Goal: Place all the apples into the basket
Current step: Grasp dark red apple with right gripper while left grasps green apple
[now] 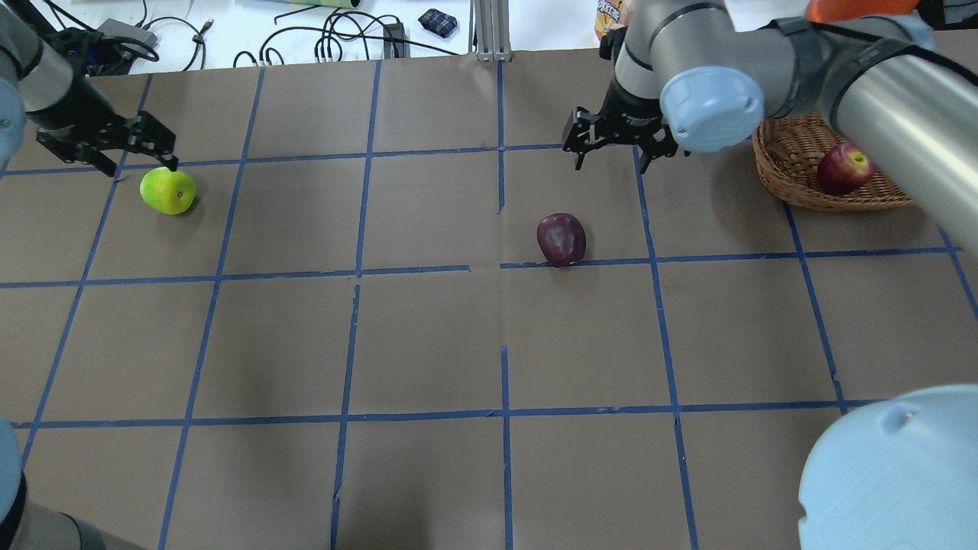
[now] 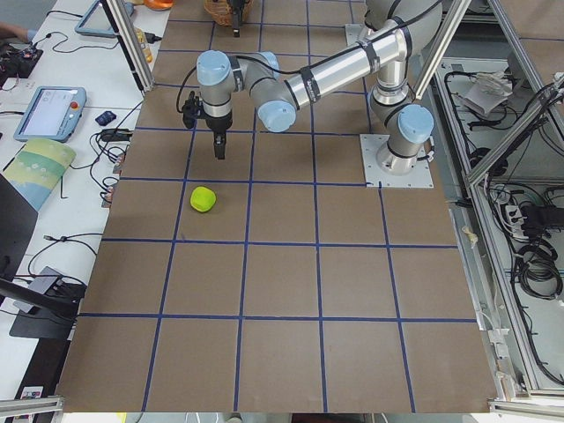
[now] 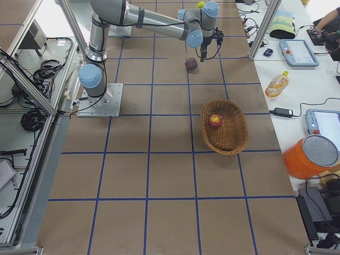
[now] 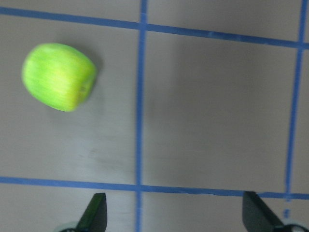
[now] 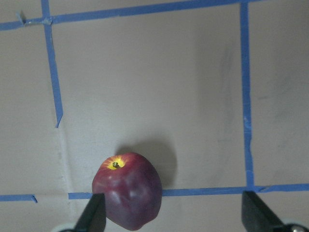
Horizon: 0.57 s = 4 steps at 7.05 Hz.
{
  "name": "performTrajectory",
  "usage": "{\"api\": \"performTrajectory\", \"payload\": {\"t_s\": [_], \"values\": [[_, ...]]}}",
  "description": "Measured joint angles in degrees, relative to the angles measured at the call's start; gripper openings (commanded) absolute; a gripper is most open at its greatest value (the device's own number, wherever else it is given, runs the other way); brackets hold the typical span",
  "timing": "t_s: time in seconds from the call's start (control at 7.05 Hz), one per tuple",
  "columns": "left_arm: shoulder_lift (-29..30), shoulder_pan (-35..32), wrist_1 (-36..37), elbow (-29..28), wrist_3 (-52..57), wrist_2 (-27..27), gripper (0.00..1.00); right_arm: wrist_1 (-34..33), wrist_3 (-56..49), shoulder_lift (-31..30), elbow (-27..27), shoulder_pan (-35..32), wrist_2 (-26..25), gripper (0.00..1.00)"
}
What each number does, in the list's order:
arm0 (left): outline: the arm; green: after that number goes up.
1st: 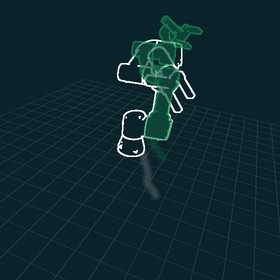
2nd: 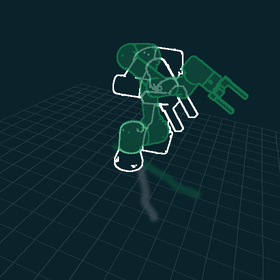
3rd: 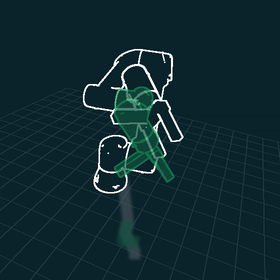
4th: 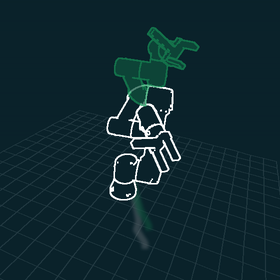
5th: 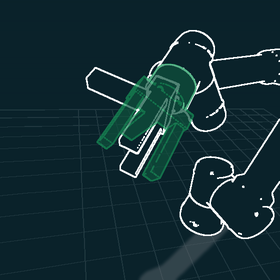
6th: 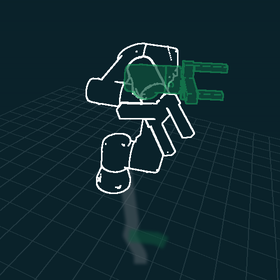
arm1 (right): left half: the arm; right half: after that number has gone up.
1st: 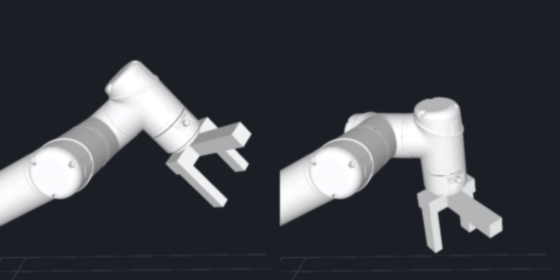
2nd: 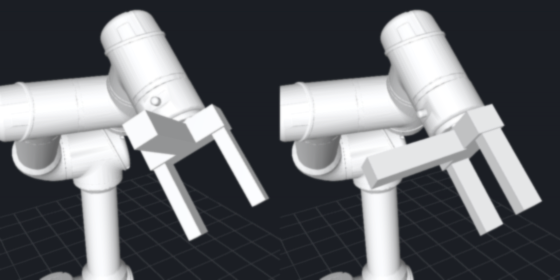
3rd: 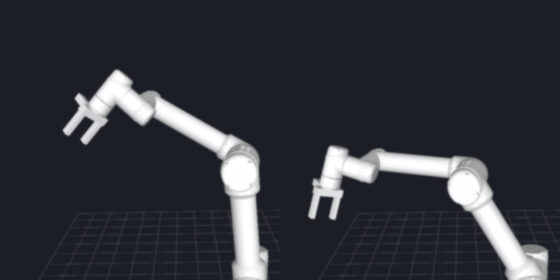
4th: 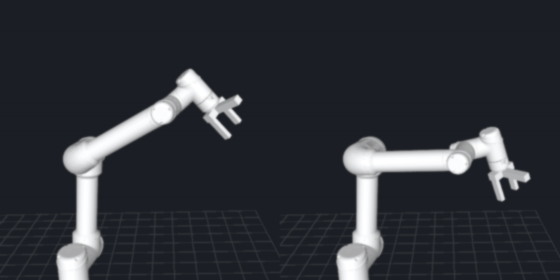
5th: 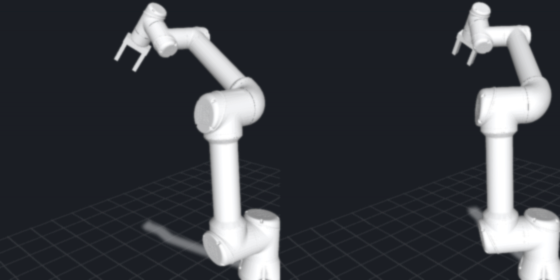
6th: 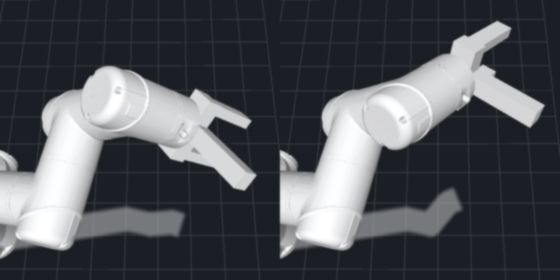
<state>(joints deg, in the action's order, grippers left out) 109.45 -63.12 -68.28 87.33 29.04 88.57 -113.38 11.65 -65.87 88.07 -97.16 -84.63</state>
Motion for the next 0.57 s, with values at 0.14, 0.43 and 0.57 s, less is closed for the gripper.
{"api": "performTrajectory", "payload": {"t_s": [0.14,0.43,0.57], "values": [[2.3,3.0,1.4,-0.9,5.2,0.6,1.00,-4.7,1.8,1.0,3.0,-1.8,0.3,1.00],[8.6,4.5,6.3,-3.9,9.4,0.7,1.00,-15.4,2.5,2.2,10.1,-2.9,1.5,1.00],[12.0,4.6,8.1,-5.7,10.7,0.7,1.00,-19.4,2.2,2.5,12.8,-3.1,2.0,0.89]]}}
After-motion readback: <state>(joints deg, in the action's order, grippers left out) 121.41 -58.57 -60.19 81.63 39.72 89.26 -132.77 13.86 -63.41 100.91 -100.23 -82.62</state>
